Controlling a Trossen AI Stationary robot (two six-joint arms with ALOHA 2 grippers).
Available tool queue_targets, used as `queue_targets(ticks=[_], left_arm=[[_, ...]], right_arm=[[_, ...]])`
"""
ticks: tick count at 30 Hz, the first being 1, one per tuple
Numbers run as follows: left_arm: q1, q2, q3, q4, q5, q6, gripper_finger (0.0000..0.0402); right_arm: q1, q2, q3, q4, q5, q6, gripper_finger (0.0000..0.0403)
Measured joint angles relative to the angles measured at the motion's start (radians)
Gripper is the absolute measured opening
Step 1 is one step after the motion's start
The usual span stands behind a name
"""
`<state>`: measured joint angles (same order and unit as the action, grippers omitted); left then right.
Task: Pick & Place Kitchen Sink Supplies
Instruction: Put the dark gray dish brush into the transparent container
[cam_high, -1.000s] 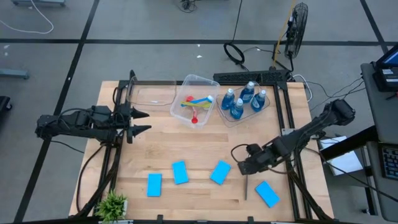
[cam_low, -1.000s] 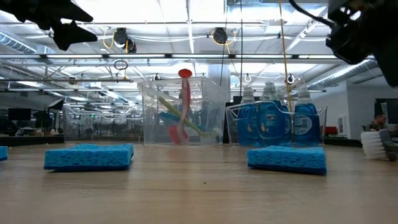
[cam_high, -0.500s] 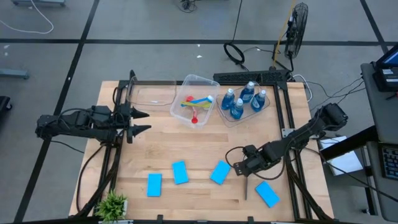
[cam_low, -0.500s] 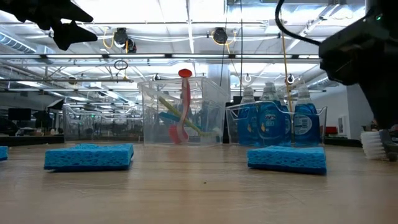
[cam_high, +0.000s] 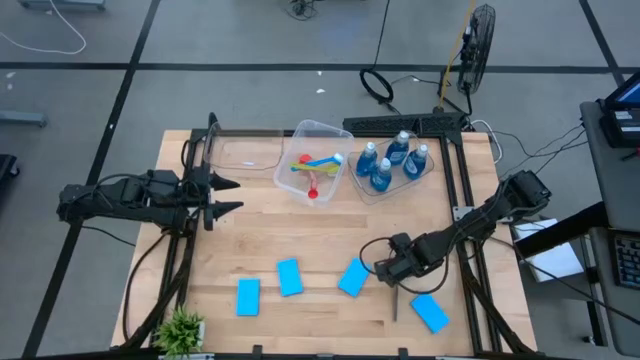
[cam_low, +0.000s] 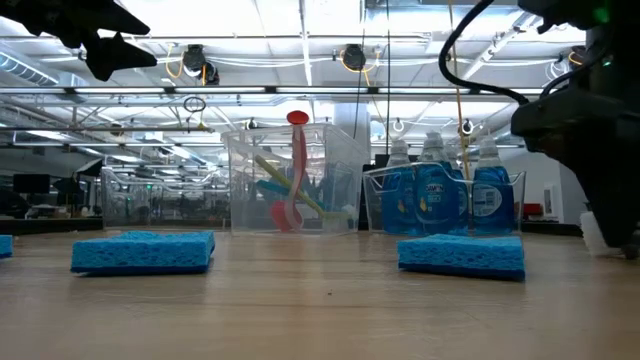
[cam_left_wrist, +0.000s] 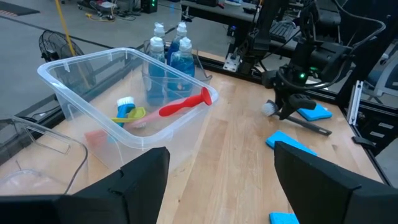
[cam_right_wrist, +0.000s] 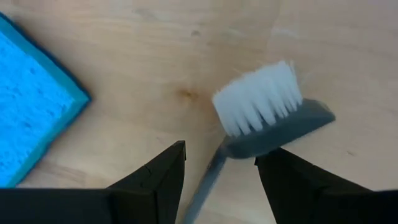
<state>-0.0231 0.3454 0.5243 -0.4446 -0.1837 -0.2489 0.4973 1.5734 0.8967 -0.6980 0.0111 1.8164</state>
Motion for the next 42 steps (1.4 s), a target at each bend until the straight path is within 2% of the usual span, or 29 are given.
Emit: queue_targets(ticks=[4, 15, 20, 29, 31, 35, 38, 42], left_arm=[[0.000, 0.000, 0.000, 0.000, 0.000, 0.000, 0.0280], [0.000, 0.000, 0.000, 0.000, 0.001, 0.002, 0.0280], [0.000, 0.000, 0.000, 0.000, 0.003, 0.002, 0.0287], [0.000, 0.000, 0.000, 0.000, 0.003, 0.009, 0.0274], [0.000, 0.000, 0.000, 0.000, 0.003, 0.009, 0.0276], [0.000, 0.000, 0.000, -0.001, 0.003, 0.011, 0.0284], [0.000, 0.000, 0.000, -0.001, 0.003, 0.011, 0.0289], [0.000, 0.000, 0.000, -0.001, 0.003, 0.008, 0.0290]], right_arm=[[0.000, 0.000, 0.000, -0.003, 0.044, -0.002, 0.0185], [0.000, -0.003, -0.059, 0.070, 0.039, 0.038, 0.0178], [0.000, -0.003, -0.063, 0.071, 0.038, 0.039, 0.0139], [0.000, -0.004, -0.066, 0.075, 0.033, 0.013, 0.0020], [0.000, -0.015, -0.068, 0.093, 0.036, -0.001, 0.0013], [-0.007, -0.057, -0.070, 0.141, 0.045, -0.002, 0.0024], [-0.013, -0.108, -0.069, 0.200, 0.088, -0.032, 0.0018], [-0.026, -0.191, -0.068, 0.338, 0.243, -0.123, 0.0012]])
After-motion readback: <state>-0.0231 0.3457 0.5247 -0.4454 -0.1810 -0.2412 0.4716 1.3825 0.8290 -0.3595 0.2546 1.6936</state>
